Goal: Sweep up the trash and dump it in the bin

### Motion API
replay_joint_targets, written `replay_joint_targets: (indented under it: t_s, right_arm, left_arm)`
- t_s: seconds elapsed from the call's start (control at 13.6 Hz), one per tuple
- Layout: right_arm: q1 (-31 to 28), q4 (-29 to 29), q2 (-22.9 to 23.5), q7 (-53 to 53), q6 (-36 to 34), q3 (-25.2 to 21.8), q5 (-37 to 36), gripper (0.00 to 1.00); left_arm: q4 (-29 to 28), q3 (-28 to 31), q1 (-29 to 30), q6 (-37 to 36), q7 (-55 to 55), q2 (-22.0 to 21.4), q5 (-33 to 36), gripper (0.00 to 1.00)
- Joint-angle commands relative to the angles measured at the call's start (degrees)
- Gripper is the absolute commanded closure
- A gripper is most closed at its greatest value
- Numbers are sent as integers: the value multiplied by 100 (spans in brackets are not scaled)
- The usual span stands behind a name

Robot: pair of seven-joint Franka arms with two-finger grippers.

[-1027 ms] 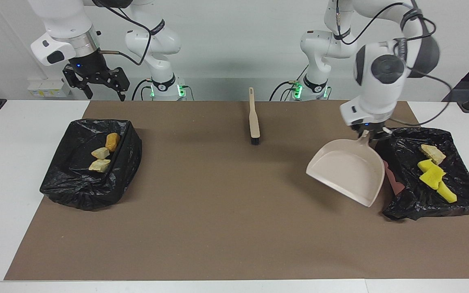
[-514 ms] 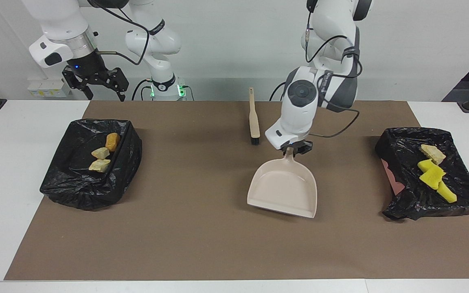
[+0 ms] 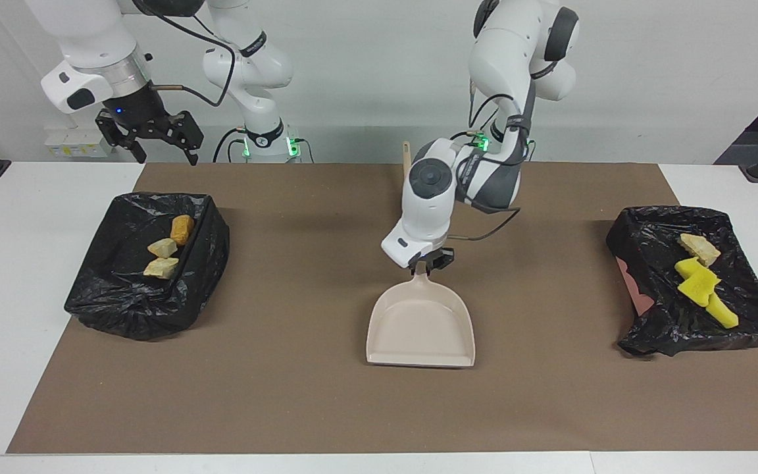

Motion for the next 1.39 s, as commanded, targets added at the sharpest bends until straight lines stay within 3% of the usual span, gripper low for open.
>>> replay_joint_targets:
  t_s: [0.0,0.07,0.15,0.22,0.29,0.44,0.95,1.32]
  right_arm:
    - [-52,-107,-71,-123,73,15,105,0]
    - [-52,-107,-71,-123,73,15,105,0]
    - [-52,-107,-71,-123,73,15,105,0]
    - [-52,-107,-71,-123,73,15,105,0]
    - [-52,-107,-71,-123,73,15,105,0]
    - [-52,-107,-71,-123,73,15,105,0]
    - [-52,-107,-71,-123,73,15,105,0]
    - [-52,-107,-71,-123,73,15,105,0]
  left_arm:
    - [247,115,-44,42,-117,113,-163,100]
    - [229,115,-44,77,-117,113,-164,85]
    - [229,115,-44,78,-117,96,-164,60]
    - [229,115,-35,78,-117,104,-164,24]
    - [229,115,-35,86,-82,96,-137,0]
    - [220,150,-9,78,-55,8,-67,0]
    - [-131,291,1105,-80,1594,-1405,-67,0]
    - [-149,291,2134,-1142,3431,-2294,-67,0]
